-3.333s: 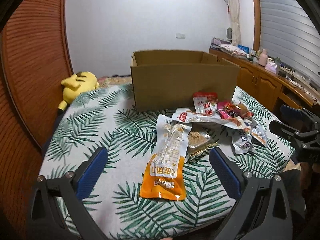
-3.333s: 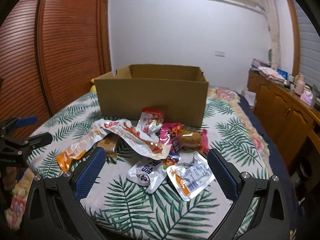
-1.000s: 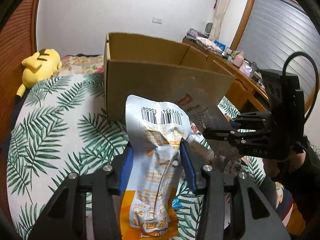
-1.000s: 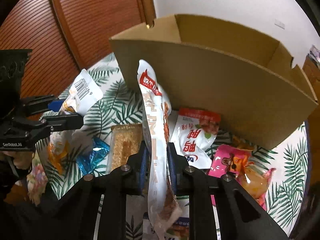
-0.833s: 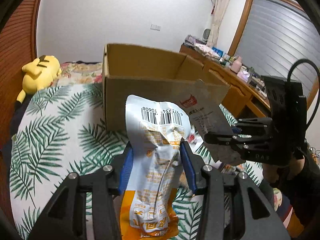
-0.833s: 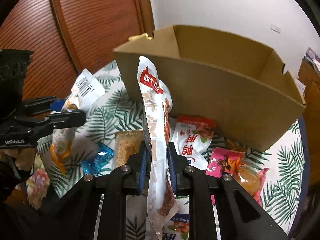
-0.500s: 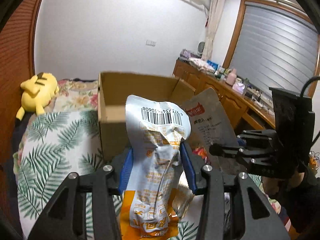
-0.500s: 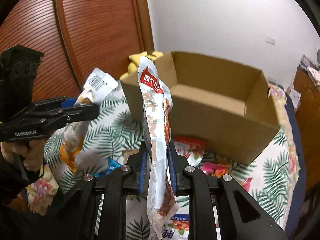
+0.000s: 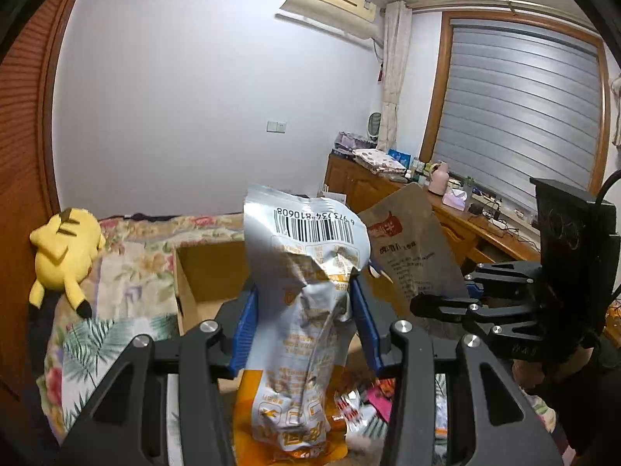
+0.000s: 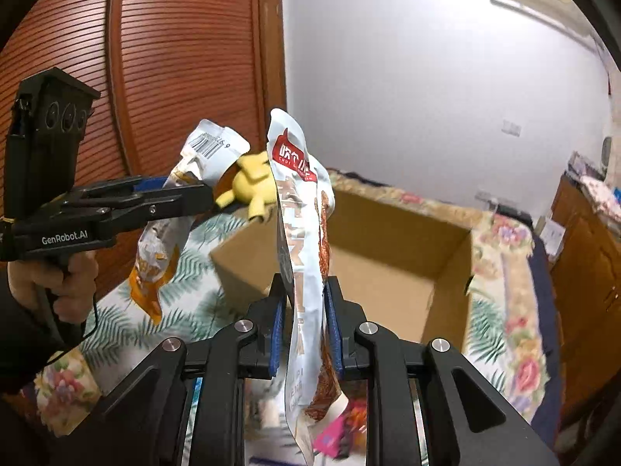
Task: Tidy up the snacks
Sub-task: 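Lift the orange-white packet with left gripper while right lifts white spicy-strip packet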
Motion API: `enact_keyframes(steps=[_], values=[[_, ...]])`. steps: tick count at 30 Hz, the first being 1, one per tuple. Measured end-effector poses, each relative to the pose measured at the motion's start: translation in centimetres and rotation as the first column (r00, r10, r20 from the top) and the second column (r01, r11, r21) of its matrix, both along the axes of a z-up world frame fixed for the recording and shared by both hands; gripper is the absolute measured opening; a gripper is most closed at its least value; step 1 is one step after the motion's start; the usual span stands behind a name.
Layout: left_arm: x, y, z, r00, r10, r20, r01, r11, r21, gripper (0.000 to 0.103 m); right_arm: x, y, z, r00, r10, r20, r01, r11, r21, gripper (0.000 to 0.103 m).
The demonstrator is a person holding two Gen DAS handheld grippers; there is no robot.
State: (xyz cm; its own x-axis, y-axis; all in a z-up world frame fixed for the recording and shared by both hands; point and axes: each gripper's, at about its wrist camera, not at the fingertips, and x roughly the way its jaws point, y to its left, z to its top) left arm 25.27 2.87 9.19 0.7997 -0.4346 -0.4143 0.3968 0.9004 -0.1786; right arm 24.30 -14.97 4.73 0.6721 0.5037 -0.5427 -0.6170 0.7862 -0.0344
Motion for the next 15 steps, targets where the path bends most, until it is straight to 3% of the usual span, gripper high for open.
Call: enact_keyframes(steps=[7,15], values=[[3.8,-0.1,0.8,1.000,0.009,-0.004,-0.009,1.000,0.005,0.044,3.0,-0.1,1.5,0.999,-0.022,0.031,0.022,1.000,-0.012,0.018],[7.7,-1.2,0.0,1.000,0.017,-0.023,-0.016,0.999,0.035,0.045,5.8,0.4,0.4,1.000,-0.015,0.014,0.015,1.000,-0.018,0.018]])
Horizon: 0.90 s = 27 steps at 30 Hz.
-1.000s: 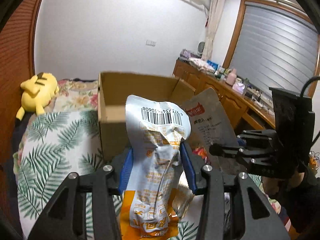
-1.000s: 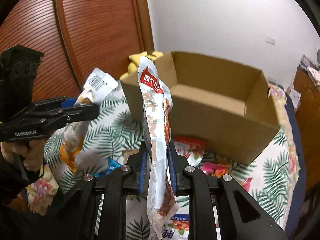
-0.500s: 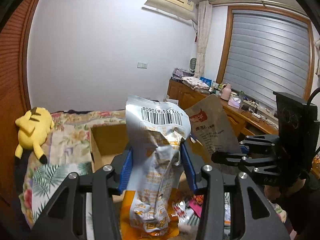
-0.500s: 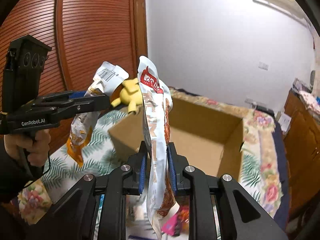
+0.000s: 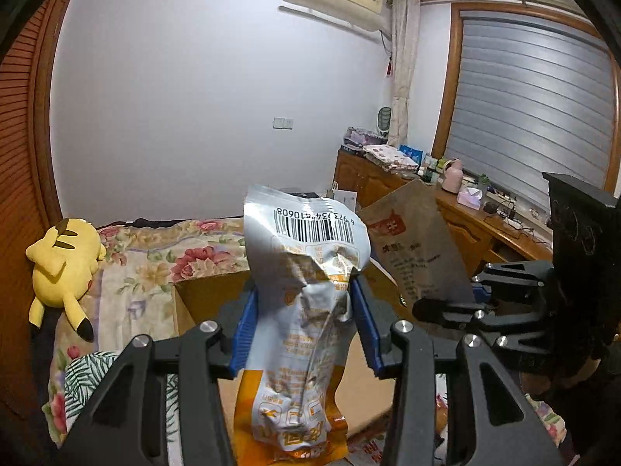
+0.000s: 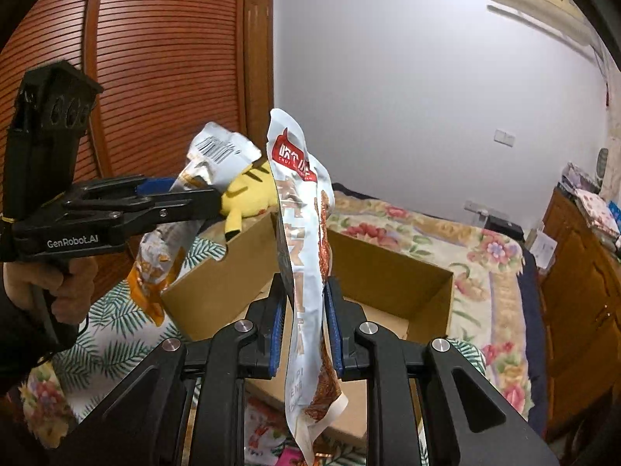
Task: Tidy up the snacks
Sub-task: 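Lift the orange-white packet with left gripper while right lifts white spicy-strip packet, then open both grippers over the box, dropping both packets inside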
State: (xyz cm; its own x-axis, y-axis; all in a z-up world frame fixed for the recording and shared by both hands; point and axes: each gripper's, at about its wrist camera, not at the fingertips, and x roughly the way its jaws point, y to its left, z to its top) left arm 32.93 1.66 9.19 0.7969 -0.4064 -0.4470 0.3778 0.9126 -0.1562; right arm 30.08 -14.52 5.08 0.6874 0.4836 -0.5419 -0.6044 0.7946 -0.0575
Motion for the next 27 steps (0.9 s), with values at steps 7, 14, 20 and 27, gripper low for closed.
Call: enact_keyframes(steps=[7,14,20,27], values=[[1.9,-0.9,-2.2,0.999,0.008,-0.035,-0.008,1.000,0.020,0.045,2.7,0.6,-1.9,0.999,-0.013,-0.047,0.013,1.000,0.004,0.018],[3.5,-1.2,-4.9,0.994,0.026,-0.102,-0.022,0.999,0.040,0.046,3.9,1.0,-4.4,0.993,-0.062,-0.099,0.060,0.998,-0.020,0.018],[3.7,-1.9,-6.0,0.990,0.028,-0.137,-0.017,0.997,0.077,0.047,4.0,1.5,-6.2,0.987,-0.099,-0.125,0.089,0.993,-0.078,0.018],[4.1,-3.3,-7.9,0.981,0.024,-0.195,0.001,0.991,0.131,0.047,3.8,1.7,-8.5,0.974,-0.167,-0.153,0.142,0.976,-0.164,0.018]])
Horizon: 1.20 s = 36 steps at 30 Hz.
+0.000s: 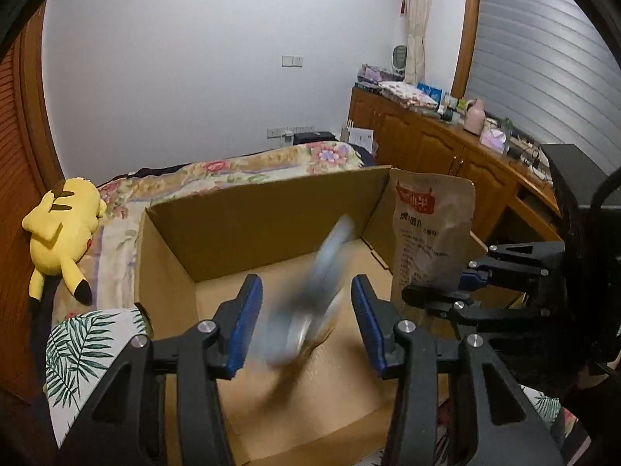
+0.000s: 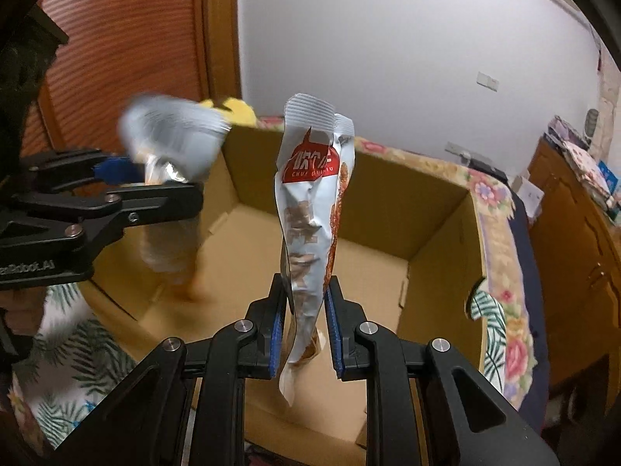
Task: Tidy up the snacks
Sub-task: 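Open both grippers over the box, dropping both packets inside, then withdraw both tools from the box back toward the remaining snacks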
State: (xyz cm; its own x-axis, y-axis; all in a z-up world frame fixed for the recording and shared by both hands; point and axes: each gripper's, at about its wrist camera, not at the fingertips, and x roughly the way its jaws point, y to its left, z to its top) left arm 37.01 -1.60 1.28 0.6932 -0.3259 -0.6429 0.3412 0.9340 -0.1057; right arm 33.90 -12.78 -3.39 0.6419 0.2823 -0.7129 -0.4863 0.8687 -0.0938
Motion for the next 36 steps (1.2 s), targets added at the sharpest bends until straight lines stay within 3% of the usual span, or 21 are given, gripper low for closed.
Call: enact_keyframes(steps=[8,19,26,36], values=[[-0.2,-0.4,-0.7,1.000,0.010,-0.020,-0.010,1.000,0.004,0.048,0.4,-1.0,-1.8,0.997,-0.040,-0.059,0.039,0.999,-0.017,0.018],[-2.8,1.5,-0.2,1.000,0.021,0.000,-0.021,0.999,-0.038,0.053,1.3,-1.8,-1.8,0.989,-0.042,-0.141,0.053,0.996,0.078,0.021],[-5.8,2.8,0.8,0.999,0.028,0.029,-0.027,0.999,-0.031,0.058,-0.2,-0.1,-0.8,0.990,0.003,-0.139,0.014,0.993,0.120,0.029],[-9.9,4.1,1.1,0.999,0.030,0.031,-0.030,0.999,-0.019,0.062,-4.5,-0.9,0.8,0.994,-0.032,-0.101,0.050,0.983,0.178,0.029]])
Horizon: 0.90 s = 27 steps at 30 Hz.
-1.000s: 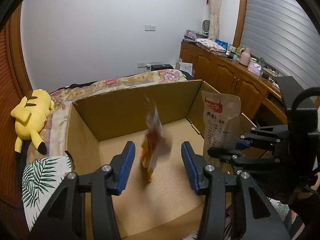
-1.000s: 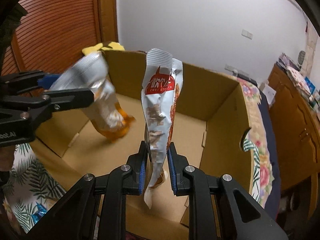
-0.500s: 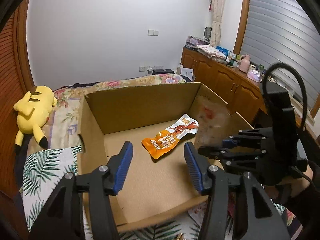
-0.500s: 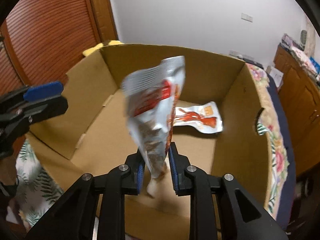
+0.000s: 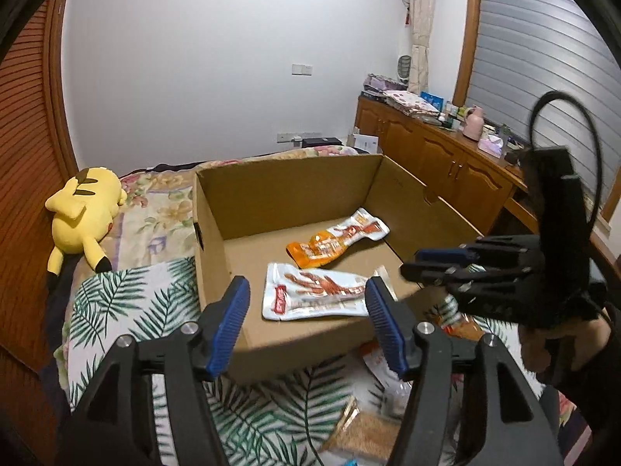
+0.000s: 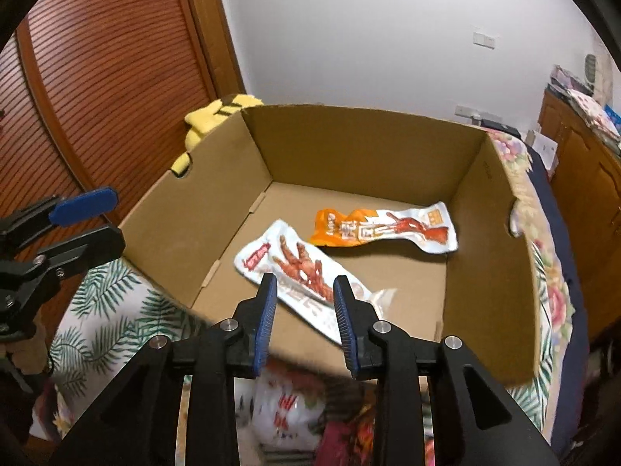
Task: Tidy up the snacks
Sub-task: 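Withdraw both tools from the box back toward the remaining snacks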
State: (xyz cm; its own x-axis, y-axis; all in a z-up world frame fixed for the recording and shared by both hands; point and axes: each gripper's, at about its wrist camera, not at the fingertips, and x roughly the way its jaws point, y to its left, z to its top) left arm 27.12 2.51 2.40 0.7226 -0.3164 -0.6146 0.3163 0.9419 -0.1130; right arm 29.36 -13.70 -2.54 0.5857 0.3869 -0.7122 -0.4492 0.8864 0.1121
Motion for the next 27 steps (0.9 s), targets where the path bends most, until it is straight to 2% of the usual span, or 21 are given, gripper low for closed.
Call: enact_keyframes(steps=[5,8,14,20,24,27], values=[[-2.5,-0.2,-0.3,1.000,-0.018,0.007,0.018,1.000,0.006,0.063,-3.8,-2.0,1.9,0.995,-0.058,0.082,0.055,0.998,0.037,0.030],[-3.9,-0.7,-0.4,1.000,-0.027,0.010,0.026,1.000,0.013,0.063,-6.0,-3.2,2.8,0.992,-0.071,0.105,0.065,0.996,0.061,0.030],[-7.0,-1.7,-0.8,0.999,-0.050,0.021,0.049,0.999,0.021,0.065,-9.9,-5.1,3.1,0.988,-0.084,0.127,0.078,0.996,0.053,0.032],[-9.0,-2.0,-2.2,0.999,-0.050,-0.008,0.050,0.999,0.000,0.065,-12.9,-7.2,1.3,0.983,-0.132,0.131,0.132,0.991,0.007,0.041],[-9.8,-1.9,-3.6,0.999,-0.038,-0.032,0.038,0.999,-0.010,0.065,-14.1,-8.6,-1.2,0.981,-0.172,0.093,0.173,0.985,-0.004,0.044],[-10.4,-2.2,-4.8,0.999,-0.024,-0.043,0.024,1.000,0.012,0.065,-14.8,-9.5,-2.9,0.978,-0.200,0.064,0.201,0.980,-0.003,0.045]])
